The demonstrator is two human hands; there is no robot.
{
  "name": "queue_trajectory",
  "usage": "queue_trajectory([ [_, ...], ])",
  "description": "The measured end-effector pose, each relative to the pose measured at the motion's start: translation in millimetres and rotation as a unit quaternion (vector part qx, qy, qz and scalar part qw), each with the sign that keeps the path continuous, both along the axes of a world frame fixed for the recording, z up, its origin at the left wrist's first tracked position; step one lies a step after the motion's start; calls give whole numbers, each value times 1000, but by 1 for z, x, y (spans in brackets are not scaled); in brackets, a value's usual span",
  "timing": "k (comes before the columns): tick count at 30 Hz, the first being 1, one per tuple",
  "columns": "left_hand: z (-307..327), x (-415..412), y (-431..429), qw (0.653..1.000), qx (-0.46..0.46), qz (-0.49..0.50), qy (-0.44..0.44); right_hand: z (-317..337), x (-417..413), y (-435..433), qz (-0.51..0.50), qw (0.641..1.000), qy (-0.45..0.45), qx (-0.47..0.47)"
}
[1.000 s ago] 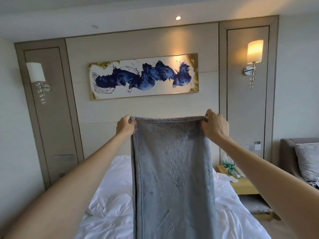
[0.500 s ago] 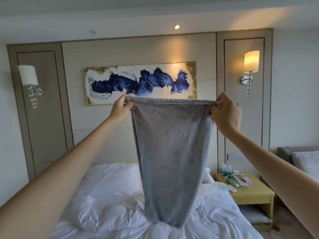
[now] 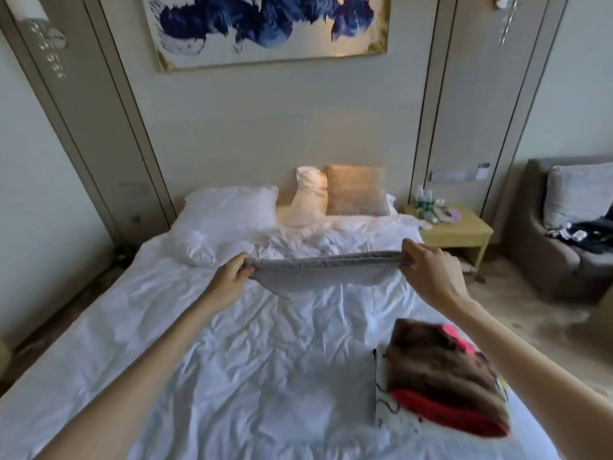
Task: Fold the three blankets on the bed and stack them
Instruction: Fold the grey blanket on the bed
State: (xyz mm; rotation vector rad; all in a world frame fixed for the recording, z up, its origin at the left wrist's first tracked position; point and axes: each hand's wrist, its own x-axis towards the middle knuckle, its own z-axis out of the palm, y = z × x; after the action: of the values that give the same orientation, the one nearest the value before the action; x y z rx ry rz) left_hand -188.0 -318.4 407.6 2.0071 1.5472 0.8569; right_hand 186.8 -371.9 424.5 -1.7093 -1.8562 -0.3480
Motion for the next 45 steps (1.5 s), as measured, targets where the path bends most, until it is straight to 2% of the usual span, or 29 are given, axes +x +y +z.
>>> queue_trajectory([
  [5,-90,9,-108,995,-91,8,27,-95,13,-94,66,987,-22,-148],
  [10,-134,7,-197,988,-142,12,59,-156,13,-177,130,953,-19,-274],
  [16,-169,-9,-270,966,-236,7,103,-194,-1,-244,133,909,-17,-396],
  [21,-192,-19,-305,932,-328,-5,153,-216,-11,-280,156,842,-16,-516],
  [24,-194,-21,-314,922,-357,-12,147,-225,-15,-292,154,817,5,-556],
  [27,-190,-21,-308,925,-354,-22,139,-229,-16,-292,139,825,35,-547],
  [33,-180,-15,-268,964,-257,18,70,-224,-8,-258,87,876,131,-457],
  [37,-187,-6,-218,973,-225,40,34,-221,-4,-213,33,891,199,-408],
  [41,-208,5,-156,976,-215,44,13,-228,0,-159,-45,897,217,-382],
  [45,-234,15,-87,970,-237,49,-4,-242,-2,-96,-94,903,178,-378],
])
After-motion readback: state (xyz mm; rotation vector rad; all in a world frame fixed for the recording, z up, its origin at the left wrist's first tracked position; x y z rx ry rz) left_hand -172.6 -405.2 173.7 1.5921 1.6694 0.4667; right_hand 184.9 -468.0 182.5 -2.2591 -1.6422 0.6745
